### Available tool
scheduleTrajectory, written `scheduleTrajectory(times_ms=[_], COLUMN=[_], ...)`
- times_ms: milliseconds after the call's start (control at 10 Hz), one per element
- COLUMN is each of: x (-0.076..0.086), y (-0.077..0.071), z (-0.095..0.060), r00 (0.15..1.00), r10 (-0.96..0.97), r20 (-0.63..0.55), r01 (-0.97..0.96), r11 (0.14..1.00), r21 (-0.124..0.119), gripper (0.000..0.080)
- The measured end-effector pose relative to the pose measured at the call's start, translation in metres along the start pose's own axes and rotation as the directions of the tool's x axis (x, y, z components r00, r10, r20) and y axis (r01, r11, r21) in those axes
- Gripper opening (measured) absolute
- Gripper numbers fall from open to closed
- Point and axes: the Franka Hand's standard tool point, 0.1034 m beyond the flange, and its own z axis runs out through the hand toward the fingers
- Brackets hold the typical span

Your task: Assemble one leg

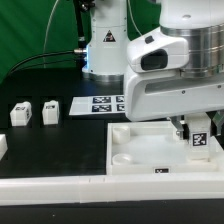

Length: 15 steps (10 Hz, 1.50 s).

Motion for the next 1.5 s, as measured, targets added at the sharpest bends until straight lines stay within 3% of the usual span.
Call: scheduleTrajectory(times_ms=[300, 500, 900, 1100, 1200, 1300, 1400, 1500], x=[0.0001, 0.0002, 0.0007, 0.0007, 0.0005, 0.0004, -0.0003, -0.0012], y=[0.0004, 0.0012, 0.0028, 0.0027, 0.0026, 0.0024, 0.0028, 0.0019], z=[0.0, 0.0002, 0.0009, 0.001, 0.0014, 0.0016, 0.0018, 0.0014], r00=[0.938, 0.812, 0.599, 0.627, 0.655, 0.686, 0.764, 0.831], r10=[0.345, 0.583, 0.801, 0.779, 0.756, 0.728, 0.645, 0.556], r20=[-0.004, -0.006, -0.004, -0.005, -0.004, -0.004, -0.003, 0.002], r01=[-0.345, -0.584, -0.801, -0.779, -0.756, -0.728, -0.645, -0.556], r11=[0.938, 0.812, 0.599, 0.627, 0.655, 0.686, 0.764, 0.831], r21=[-0.006, -0.005, 0.001, 0.001, 0.0, 0.0, -0.006, -0.017], gripper=[0.0292, 0.0292, 0.0292, 0.0292, 0.0386, 0.0386, 0.0562, 0.0625])
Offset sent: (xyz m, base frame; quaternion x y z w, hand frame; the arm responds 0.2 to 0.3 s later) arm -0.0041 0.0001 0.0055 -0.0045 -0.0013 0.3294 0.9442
